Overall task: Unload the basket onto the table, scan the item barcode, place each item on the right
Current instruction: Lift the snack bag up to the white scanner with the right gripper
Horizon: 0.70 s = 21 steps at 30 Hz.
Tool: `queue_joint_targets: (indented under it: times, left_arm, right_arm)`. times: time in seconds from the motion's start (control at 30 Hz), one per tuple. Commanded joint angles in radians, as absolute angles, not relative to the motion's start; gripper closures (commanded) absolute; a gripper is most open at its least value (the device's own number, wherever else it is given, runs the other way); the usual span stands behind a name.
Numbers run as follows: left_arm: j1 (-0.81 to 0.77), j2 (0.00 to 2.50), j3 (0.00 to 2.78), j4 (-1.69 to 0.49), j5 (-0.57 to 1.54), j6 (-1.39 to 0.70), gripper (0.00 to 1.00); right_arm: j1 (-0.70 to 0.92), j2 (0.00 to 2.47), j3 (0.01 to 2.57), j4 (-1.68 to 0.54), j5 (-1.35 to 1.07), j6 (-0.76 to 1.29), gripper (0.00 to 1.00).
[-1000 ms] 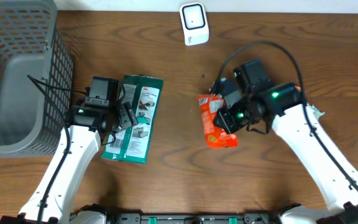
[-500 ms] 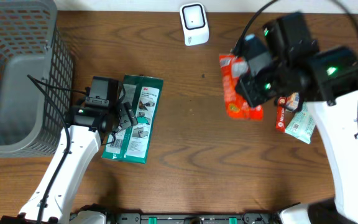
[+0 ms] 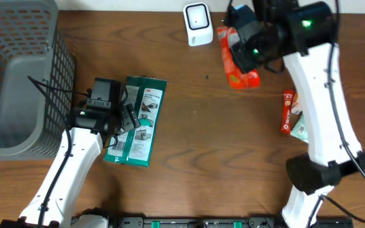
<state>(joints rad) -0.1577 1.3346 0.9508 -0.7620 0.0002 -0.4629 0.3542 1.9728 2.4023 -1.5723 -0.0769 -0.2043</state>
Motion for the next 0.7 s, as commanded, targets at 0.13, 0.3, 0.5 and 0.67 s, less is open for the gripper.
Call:
queue_joint_targets:
  times: [0.13,0.3,0.5,0.67]
  left_arm:
    - [-0.154,1.341,0.962,-0.766,-0.012,-0.45,0.14]
    - [-0.154,1.341,0.962,-0.766,-0.012,-0.45,0.14]
    - [-0.154,1.341,0.962,-0.766,-0.012,-0.45,0.14]
    - [-0.154,1.341,0.962,-0.766,-0.012,-0.45,0.14]
  right_arm:
    - [0.386,2.078,2.424,-1.357,0.178,-0.424,0.99]
    - [0.403,2.149,2.424,-1.2,0.236,-0.611,0.99]
    - [0.408,2.239,2.424,-0.984,0.243,-0.716,0.99]
    - [0.408,2.324,2.424,-0.823,0.341,-0.806,0.99]
